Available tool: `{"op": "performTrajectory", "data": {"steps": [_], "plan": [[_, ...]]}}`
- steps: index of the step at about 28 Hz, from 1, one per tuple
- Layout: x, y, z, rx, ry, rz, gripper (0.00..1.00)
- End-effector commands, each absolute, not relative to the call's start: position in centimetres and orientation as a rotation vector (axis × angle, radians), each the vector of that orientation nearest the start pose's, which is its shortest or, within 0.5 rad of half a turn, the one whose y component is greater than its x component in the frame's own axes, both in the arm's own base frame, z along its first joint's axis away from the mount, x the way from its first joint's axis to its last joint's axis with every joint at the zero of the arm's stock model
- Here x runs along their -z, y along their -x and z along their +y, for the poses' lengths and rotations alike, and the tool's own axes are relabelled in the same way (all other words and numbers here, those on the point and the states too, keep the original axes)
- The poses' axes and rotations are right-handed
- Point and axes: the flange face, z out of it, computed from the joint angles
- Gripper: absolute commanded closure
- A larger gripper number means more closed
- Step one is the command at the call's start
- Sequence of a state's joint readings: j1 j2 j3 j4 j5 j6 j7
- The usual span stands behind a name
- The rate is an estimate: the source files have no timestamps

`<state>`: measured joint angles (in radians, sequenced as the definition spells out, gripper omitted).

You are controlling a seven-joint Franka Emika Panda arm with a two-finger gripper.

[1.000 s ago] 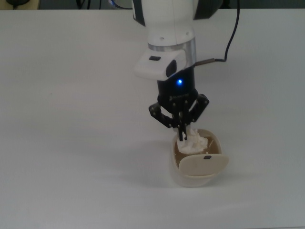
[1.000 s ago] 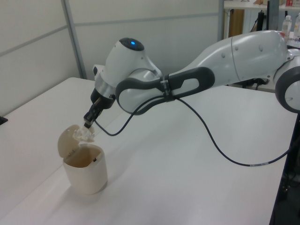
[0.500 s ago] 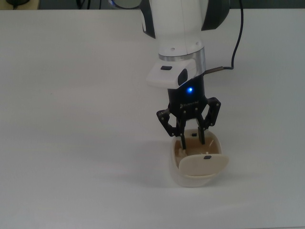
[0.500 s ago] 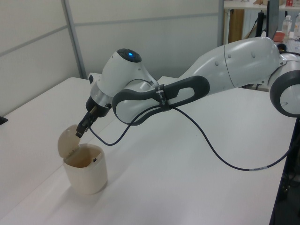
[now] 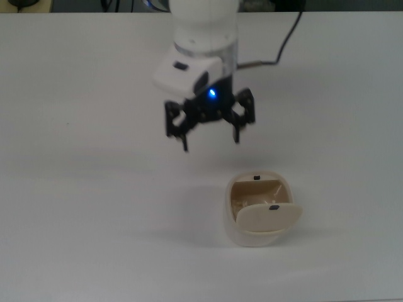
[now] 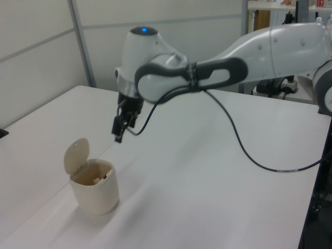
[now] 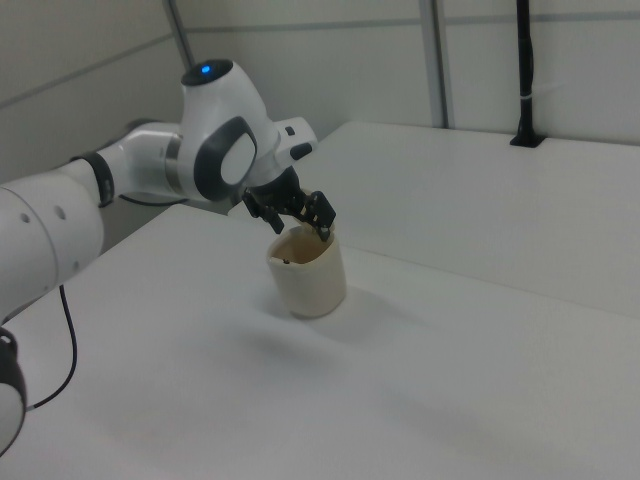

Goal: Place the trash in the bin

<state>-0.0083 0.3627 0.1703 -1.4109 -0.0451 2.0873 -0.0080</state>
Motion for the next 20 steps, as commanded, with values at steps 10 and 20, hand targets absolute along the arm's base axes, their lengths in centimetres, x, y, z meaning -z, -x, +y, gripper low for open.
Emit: {"op": "performTrajectory", "data": {"steps": [10,20], "plan": [[-59.3,-61.4,0.7,0.053,3.163,-0.141,0.0],[-58.9,-61.2,-1.7,0.007,3.158,-0.165,0.0]]}}
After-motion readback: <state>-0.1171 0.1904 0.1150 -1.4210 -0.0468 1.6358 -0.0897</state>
